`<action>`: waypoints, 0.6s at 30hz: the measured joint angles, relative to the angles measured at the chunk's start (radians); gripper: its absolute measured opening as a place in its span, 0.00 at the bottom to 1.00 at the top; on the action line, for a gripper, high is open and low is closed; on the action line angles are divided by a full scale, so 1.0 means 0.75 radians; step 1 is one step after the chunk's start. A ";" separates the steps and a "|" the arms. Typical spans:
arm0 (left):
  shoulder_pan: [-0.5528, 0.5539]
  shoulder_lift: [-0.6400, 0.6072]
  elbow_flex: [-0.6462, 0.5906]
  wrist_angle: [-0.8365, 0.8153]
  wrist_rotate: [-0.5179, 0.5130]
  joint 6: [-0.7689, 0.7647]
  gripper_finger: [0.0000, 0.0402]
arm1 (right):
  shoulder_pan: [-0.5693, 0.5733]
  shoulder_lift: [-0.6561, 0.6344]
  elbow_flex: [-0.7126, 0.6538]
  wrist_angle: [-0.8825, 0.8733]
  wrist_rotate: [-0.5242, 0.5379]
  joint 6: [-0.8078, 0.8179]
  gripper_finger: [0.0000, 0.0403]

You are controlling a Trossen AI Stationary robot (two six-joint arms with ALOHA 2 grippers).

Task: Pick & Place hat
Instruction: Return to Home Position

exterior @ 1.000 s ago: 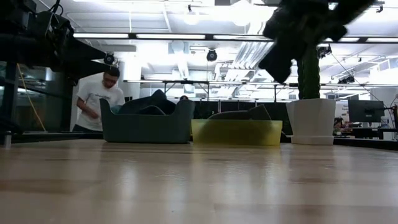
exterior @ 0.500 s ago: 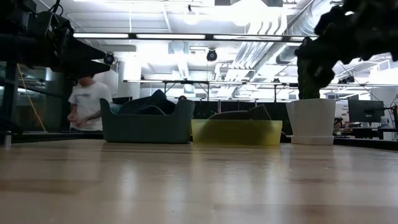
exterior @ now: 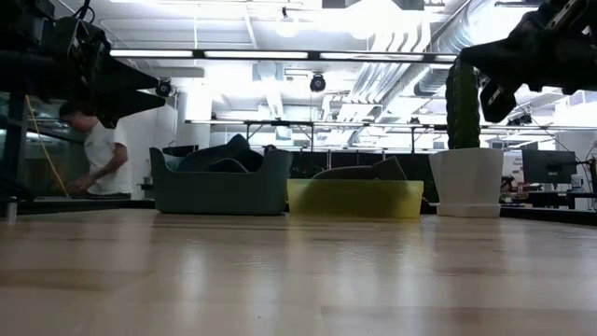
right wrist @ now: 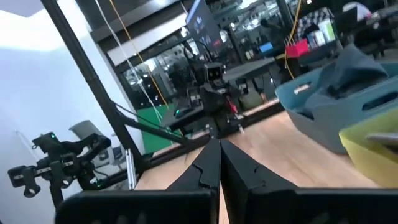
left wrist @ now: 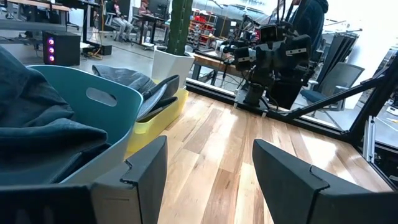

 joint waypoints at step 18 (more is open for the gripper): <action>0.000 0.000 0.000 0.000 0.000 0.000 0.53 | 0.161 -0.102 -0.002 -0.177 0.163 -0.130 0.00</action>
